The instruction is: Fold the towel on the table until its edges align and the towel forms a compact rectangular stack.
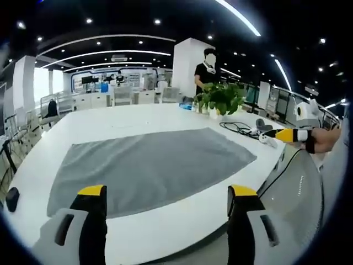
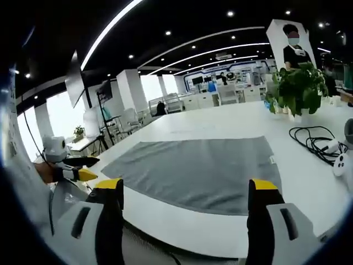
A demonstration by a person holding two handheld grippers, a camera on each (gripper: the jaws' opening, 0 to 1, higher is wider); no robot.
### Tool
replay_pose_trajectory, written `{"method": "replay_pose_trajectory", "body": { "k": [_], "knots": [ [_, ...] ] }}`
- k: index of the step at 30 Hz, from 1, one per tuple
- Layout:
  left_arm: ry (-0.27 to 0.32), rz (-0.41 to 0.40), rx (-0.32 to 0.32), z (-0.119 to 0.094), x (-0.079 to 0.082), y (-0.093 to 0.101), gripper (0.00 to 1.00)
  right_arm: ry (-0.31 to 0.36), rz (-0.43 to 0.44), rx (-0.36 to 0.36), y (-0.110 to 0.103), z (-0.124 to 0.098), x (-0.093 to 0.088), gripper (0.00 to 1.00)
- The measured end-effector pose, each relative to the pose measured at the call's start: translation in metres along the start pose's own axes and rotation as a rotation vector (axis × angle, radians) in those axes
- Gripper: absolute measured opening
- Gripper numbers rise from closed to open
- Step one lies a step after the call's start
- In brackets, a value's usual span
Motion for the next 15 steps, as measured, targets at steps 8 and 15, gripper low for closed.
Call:
{"method": "replay_pose_trajectory", "body": {
  "k": [8,15],
  "knots": [
    [0.006,-0.012,-0.001,0.0004,-0.0012,-0.0029,1.0,-0.006,-0.003,0.002,0.0007,0.0,-0.0007,0.94],
    [-0.01,-0.011,0.007,0.0009,-0.0046,-0.0047,1.0,-0.018,-0.016,-0.002,0.0005,0.0002,-0.0023,0.94]
  ]
}}
Point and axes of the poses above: the point that each gripper's makers call its tool centre point, and the gripper's own axes: z roughly forward along the fingers, y roughly to its right, x roughly out of its top, the point moved 1 cm from there along -z, roughly backward along the fingers, and after that the axes turned 2 degrees about y, right-handed, at the moved point
